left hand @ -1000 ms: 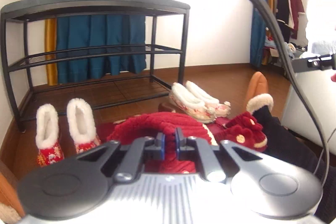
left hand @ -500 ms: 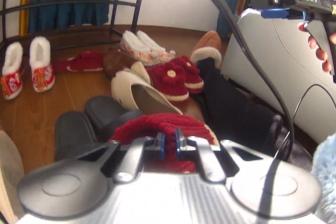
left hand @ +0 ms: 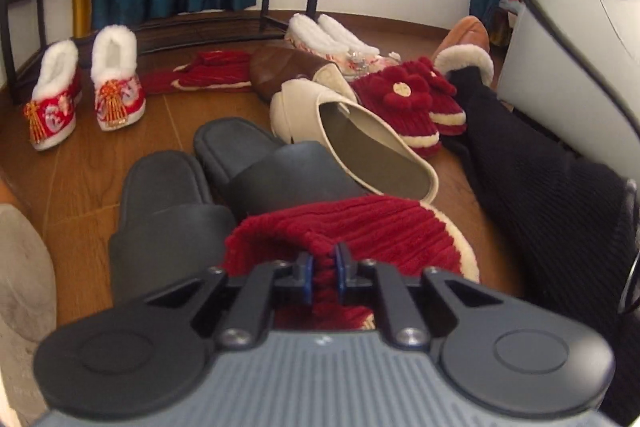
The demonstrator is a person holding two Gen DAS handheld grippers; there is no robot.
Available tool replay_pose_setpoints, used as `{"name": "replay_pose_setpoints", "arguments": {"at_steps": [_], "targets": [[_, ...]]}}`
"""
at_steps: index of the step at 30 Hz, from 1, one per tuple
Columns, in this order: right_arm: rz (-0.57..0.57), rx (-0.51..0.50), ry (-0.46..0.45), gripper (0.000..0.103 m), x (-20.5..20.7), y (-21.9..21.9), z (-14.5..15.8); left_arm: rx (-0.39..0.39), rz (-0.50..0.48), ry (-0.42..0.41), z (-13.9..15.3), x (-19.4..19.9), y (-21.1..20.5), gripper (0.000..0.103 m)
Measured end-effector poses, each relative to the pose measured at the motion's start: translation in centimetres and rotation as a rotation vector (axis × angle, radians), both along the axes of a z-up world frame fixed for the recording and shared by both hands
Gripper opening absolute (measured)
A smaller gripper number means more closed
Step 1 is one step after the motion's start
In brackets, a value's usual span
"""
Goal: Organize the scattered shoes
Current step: 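Lower the slipper beside the black slides and open the left gripper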
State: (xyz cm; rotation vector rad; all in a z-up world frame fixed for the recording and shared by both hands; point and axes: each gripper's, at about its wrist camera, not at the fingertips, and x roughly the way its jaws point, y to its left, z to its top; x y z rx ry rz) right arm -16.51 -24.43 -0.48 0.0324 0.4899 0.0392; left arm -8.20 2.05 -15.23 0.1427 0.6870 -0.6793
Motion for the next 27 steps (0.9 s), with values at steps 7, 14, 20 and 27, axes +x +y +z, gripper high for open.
{"name": "replay_pose_setpoints", "arguments": {"at_steps": [7, 14, 20, 27], "targets": [[0.006, 0.011, 0.017, 0.103, 1.3, 0.0, -0.7, -0.020, 0.050, 0.005, -0.4, 3.0, 0.5, 0.015], [0.010, 0.022, 0.017, 0.103, 1.9, 0.1, -0.9, -0.029, 0.136, -0.020, -0.6, 7.1, 1.8, 0.015], [0.021, 0.028, 0.020, 0.103, 2.3, 0.4, -0.9, -0.047, 0.171, -0.037, -0.2, 8.5, 2.6, 0.016], [0.035, 0.035, 0.023, 0.103, 2.8, 0.8, -0.9, 0.013, 0.116, -0.113, 2.2, 5.8, 1.4, 0.020]]}}
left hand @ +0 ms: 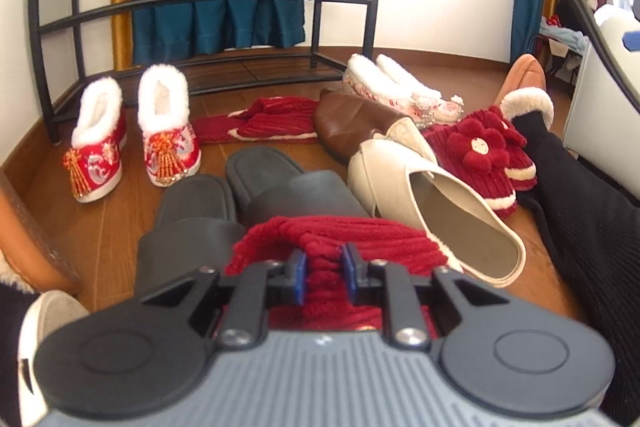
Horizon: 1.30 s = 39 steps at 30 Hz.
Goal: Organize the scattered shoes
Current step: 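Lower the slipper beside the black slides and open the left gripper, then move the right gripper onto the red corduroy slipper and close it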
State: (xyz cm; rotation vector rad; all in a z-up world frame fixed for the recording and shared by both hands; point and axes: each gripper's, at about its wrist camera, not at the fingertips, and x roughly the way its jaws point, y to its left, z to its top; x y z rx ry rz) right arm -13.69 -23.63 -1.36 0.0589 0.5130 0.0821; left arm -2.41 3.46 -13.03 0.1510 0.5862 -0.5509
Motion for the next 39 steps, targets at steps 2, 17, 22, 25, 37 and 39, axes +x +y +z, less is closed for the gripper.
{"name": "replay_pose_setpoints", "arguments": {"at_steps": [2, 17, 22, 25, 37, 39], "targets": [[0.003, 0.001, 0.001, 0.103, 0.1, 0.1, 0.0, 0.036, 0.007, -0.007, 0.2, -0.9, -0.5, 0.022], [0.136, -0.118, -0.004, 0.103, -1.2, 0.4, 0.2, 0.015, 0.196, -0.239, 6.3, -7.6, 1.6, 0.102], [0.357, -0.167, 0.030, 0.103, 0.4, 3.2, -0.7, -0.130, 0.335, -0.349, 11.2, -9.2, 4.5, 0.103], [0.384, -0.055, 0.116, 0.103, 2.0, 3.9, -1.6, -0.165, 0.375, -0.358, 12.3, -10.0, 5.8, 0.103], [0.297, 0.301, 0.197, 0.103, 4.7, 2.3, -2.5, -0.170, 0.387, -0.383, 12.9, -12.3, 7.0, 0.103], [0.345, 0.223, 0.193, 0.103, 5.0, 2.8, -2.4, -0.176, 0.423, -0.364, 13.3, -12.5, 7.2, 0.103]]}}
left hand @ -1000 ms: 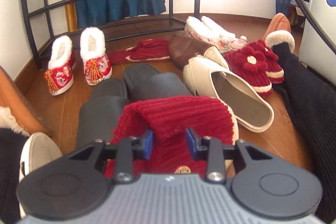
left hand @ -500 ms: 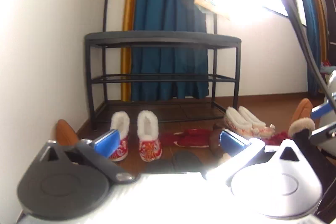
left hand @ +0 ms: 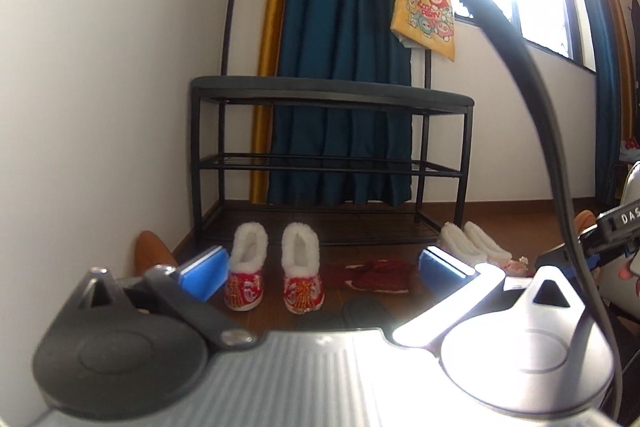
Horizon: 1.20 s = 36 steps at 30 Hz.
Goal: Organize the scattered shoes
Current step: 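Move the right gripper onto the red corduroy slipper and close it, then lift the slipper with the right gripper, set it down, open gripper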
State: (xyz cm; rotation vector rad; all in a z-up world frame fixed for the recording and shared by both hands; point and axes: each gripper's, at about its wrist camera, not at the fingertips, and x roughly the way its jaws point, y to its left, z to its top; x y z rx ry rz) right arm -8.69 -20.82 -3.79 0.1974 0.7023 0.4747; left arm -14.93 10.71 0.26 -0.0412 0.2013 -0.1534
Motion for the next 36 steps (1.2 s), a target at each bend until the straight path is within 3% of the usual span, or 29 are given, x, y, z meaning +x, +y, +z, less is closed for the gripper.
{"name": "replay_pose_setpoints", "arguments": {"at_steps": [5, 8, 10, 11, 12, 13, 15, 17, 19, 20, 26, 27, 28, 29, 33, 36], "targets": [[0.235, -0.441, -0.201, 0.103, 0.9, 5.9, -0.6, -0.021, 0.079, 0.058, -0.6, -1.3, -0.1, 0.103], [0.340, -0.615, -0.247, 0.098, 1.4, 9.7, -2.6, -0.037, 0.078, 0.048, -0.9, -2.1, -0.3, 0.103], [0.387, -0.638, -0.246, 0.081, 2.1, 10.7, -3.1, -0.010, 0.089, 0.018, -0.9, -2.7, -0.7, 0.103], [0.410, -0.649, -0.246, 0.077, 2.5, 11.2, -3.3, 0.007, 0.094, 0.009, -1.0, -2.8, -0.8, 0.103], [0.434, -0.660, -0.246, 0.069, 2.8, 11.7, -3.5, 0.016, 0.098, 0.009, -1.0, -3.0, -0.8, 0.103], [0.458, -0.672, -0.246, 0.051, 3.2, 12.1, -3.8, 0.012, 0.109, 0.017, -1.2, -3.0, -0.6, 0.103], [0.503, -0.695, -0.244, 0.038, 3.9, 13.0, -4.2, -0.005, 0.138, 0.039, -1.8, -2.8, -0.2, 0.103], [0.549, -0.717, -0.241, 0.050, 4.7, 13.9, -4.6, -0.029, 0.162, 0.077, -2.5, -2.5, 0.6, 0.103], [0.596, -0.740, -0.239, 0.083, 5.4, 14.9, -5.0, -0.047, 0.172, 0.101, -3.0, -2.2, 1.1, 0.103], [0.619, -0.751, -0.238, 0.084, 5.8, 15.3, -5.3, -0.058, 0.177, 0.110, -3.1, -2.2, 1.4, 0.103], [0.757, -0.818, -0.230, 0.080, 8.0, 18.0, -6.5, -0.089, 0.210, 0.101, -3.4, -1.9, 2.5, 0.103], [0.781, -0.829, -0.229, 0.075, 8.4, 18.5, -6.7, -0.091, 0.207, 0.104, -3.4, -1.9, 2.6, 0.103], [0.804, -0.840, -0.228, 0.061, 8.8, 18.9, -7.0, -0.093, 0.206, 0.107, -3.5, -2.0, 2.6, 0.103], [0.827, -0.850, -0.226, 0.055, 9.1, 19.4, -7.2, -0.094, 0.205, 0.110, -3.5, -2.0, 2.7, 0.103], [0.820, -0.837, -0.204, 0.054, 8.8, 19.5, -7.9, -0.108, 0.218, 0.113, -3.6, -2.2, 3.2, 0.103], [0.800, -0.817, -0.185, 0.042, 8.3, 19.3, -8.4, -0.122, 0.227, 0.120, -3.8, -1.9, 3.6, 0.103]]}}
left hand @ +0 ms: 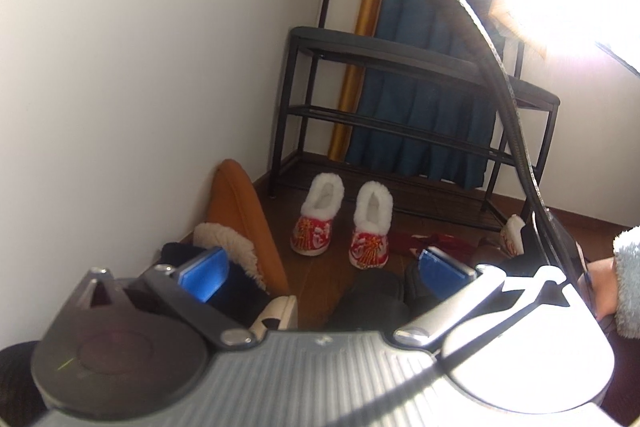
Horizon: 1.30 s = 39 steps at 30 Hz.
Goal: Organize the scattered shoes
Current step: 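Lift the slipper with the right gripper, set it down, open gripper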
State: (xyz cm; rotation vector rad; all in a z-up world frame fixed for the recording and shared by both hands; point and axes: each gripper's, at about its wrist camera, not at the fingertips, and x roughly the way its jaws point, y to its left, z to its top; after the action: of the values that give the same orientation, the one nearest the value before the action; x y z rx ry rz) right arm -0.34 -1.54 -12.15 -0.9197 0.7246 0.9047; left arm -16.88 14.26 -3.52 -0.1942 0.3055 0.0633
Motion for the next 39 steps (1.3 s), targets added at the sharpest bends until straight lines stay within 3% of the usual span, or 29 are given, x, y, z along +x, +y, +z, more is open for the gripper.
{"name": "replay_pose_setpoints", "arguments": {"at_steps": [1, 4, 9, 15, 20, 30, 39], "targets": [[-0.009, 0.005, 0.005, 0.034, -0.2, -0.1, -0.2, -0.005, 0.000, 0.003, 0.0, 0.1, 0.0, 0.103], [-0.034, 0.019, 0.020, 0.024, -0.6, -0.3, -0.7, -0.009, 0.000, 0.000, 0.0, 0.1, 0.1, 0.103], [-0.090, 0.055, 0.055, 0.016, -1.4, -0.7, -1.3, -0.014, 0.014, -0.025, 0.4, -0.3, 0.3, 0.103], [-0.525, 0.270, 0.307, 0.015, -1.8, -5.4, 1.1, -0.047, 0.019, -0.042, 0.6, -1.0, 0.7, 0.103], [-0.959, 0.453, 0.596, 0.015, -4.2, -11.5, -0.3, -0.067, -0.006, -0.062, 0.8, -1.4, 0.5, 0.103], [-1.348, 0.736, 0.820, 0.015, -9.2, -15.2, -6.0, -0.076, -0.038, -0.067, 0.8, -1.6, 0.0, 0.103], [-1.335, 0.742, 0.800, 0.015, -8.0, -14.1, -6.7, -0.066, -0.019, -0.068, 1.0, -2.0, 0.0, 0.103]]}}
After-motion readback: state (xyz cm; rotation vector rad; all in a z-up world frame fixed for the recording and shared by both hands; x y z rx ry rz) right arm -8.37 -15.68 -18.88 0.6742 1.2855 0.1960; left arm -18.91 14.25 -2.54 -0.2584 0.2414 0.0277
